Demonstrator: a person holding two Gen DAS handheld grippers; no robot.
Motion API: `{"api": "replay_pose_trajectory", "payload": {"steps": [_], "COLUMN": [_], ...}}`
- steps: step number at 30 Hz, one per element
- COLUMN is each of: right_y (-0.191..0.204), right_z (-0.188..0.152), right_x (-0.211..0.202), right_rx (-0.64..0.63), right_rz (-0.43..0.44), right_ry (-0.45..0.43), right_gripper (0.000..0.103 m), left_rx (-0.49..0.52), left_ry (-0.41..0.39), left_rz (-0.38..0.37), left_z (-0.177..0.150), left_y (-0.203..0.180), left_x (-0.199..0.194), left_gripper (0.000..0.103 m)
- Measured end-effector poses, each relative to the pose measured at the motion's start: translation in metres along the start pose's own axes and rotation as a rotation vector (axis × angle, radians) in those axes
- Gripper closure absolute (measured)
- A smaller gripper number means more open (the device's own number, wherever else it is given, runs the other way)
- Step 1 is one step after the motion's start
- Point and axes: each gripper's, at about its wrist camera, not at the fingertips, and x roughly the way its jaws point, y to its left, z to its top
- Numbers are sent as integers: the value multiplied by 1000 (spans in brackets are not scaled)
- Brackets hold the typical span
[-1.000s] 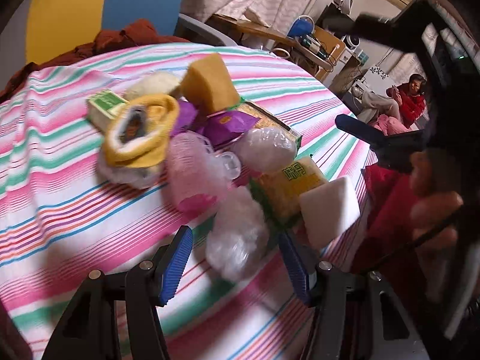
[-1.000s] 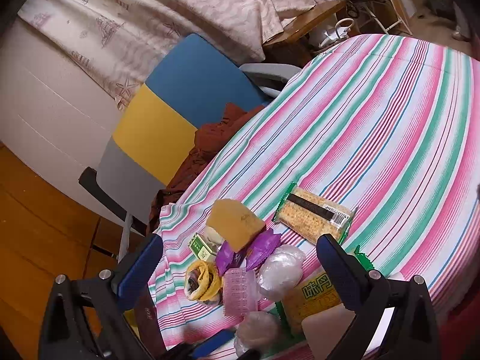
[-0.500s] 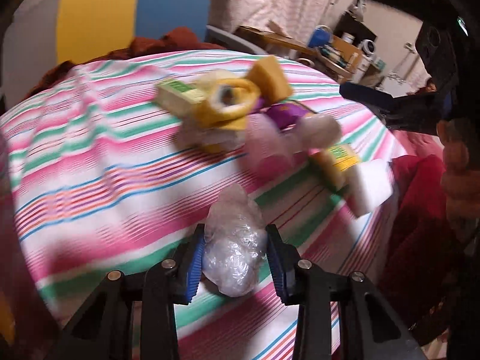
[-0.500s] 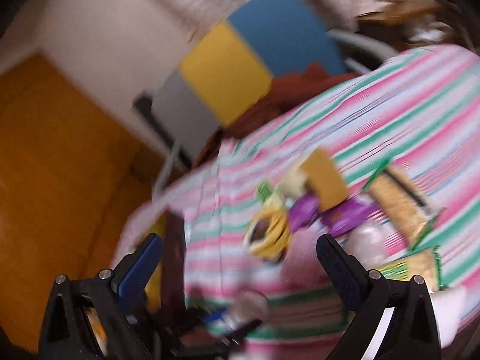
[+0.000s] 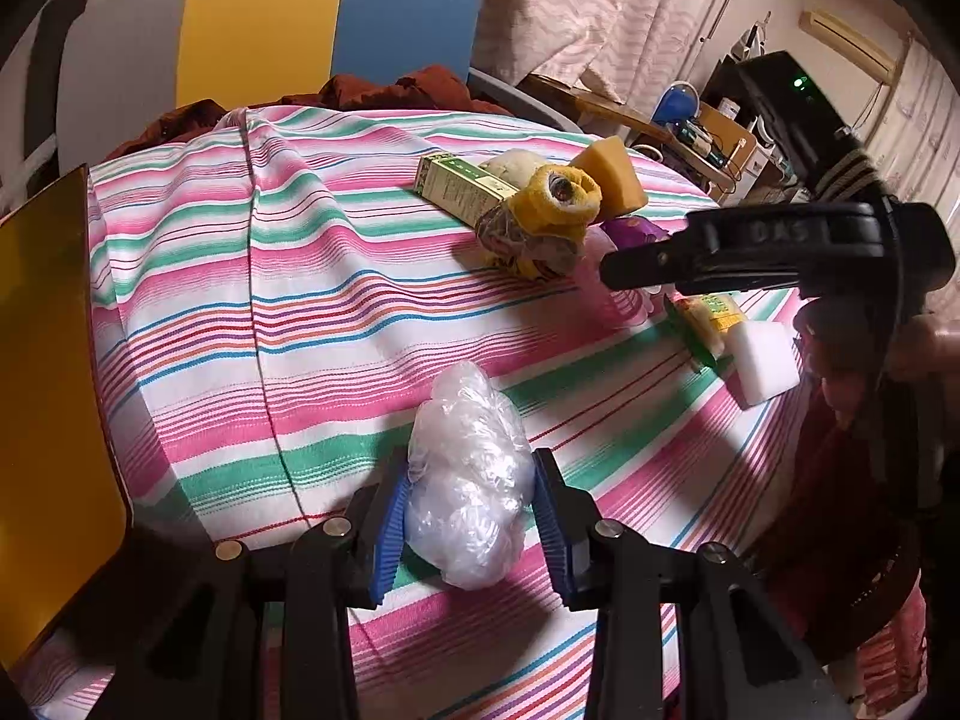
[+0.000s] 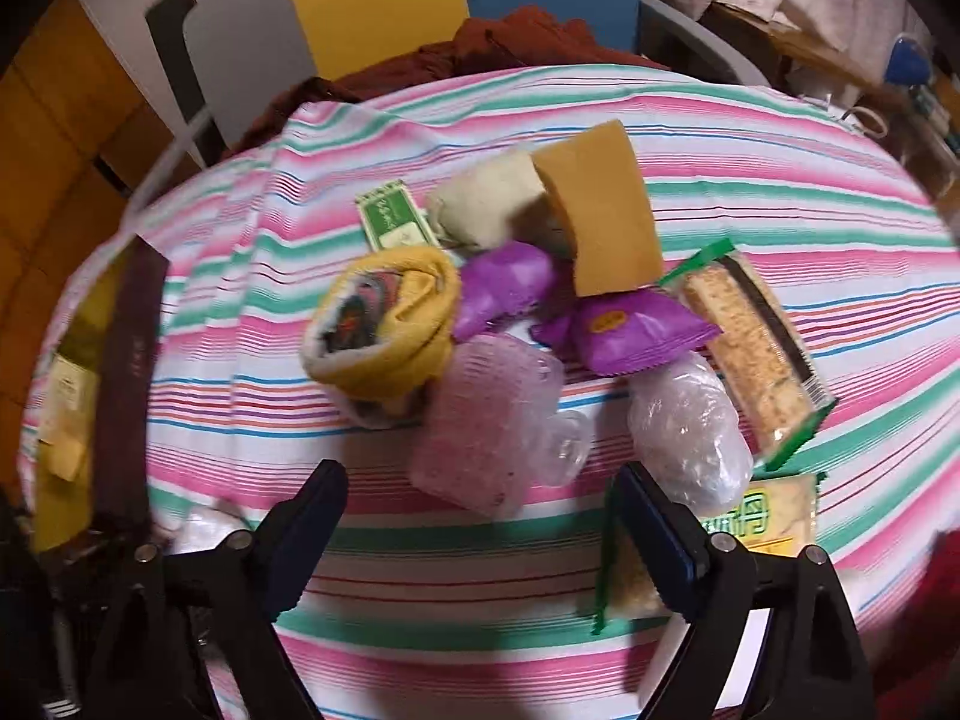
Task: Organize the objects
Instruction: 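Hold the bundle in the left tool while the right tool grasps another wrapped bundle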
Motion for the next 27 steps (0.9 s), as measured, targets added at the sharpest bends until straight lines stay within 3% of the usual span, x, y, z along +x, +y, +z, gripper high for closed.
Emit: {"api": "replay_pose_trajectory", "payload": {"steps": [4, 6, 8, 12, 16, 19, 23, 25, 27], "right_y": [9, 20, 28, 10, -13, -15, -9, -9, -9], "right_z": [2, 4, 6, 7, 6, 6, 5, 5, 4], "right_x": [-24, -22, -16, -5, 6, 2, 15, 15, 13], "right_rx": [-64, -127, -181, -111, -30, -29, -62, -73, -78], "right_rz": [53, 31, -3, -4, -74, -16, -80, -80, -73], "right_ry": [-128, -139, -127, -51, 8, -5, 44, 39, 38], "right_gripper": [19, 21, 25, 24, 24, 24, 25, 34, 36], "left_rx": [-8, -2, 11, 13, 11, 6, -7, -12, -8], "left_ry": [-12, -16, -17, -17, -21, -24, -24, -24, -21], "left_rz": [-5, 2, 9, 13, 15, 10, 5, 3, 7], "left_z": [-3, -4, -4, -4, -5, -5, -5, -5, -5], "left_y": [3, 1, 0, 0, 0, 1, 3, 3, 2], "left_x": [-2, -1, -1, 0, 1, 1, 0, 0, -1], "left_gripper": [65, 65, 65, 65, 65, 65, 65, 65, 66]}}
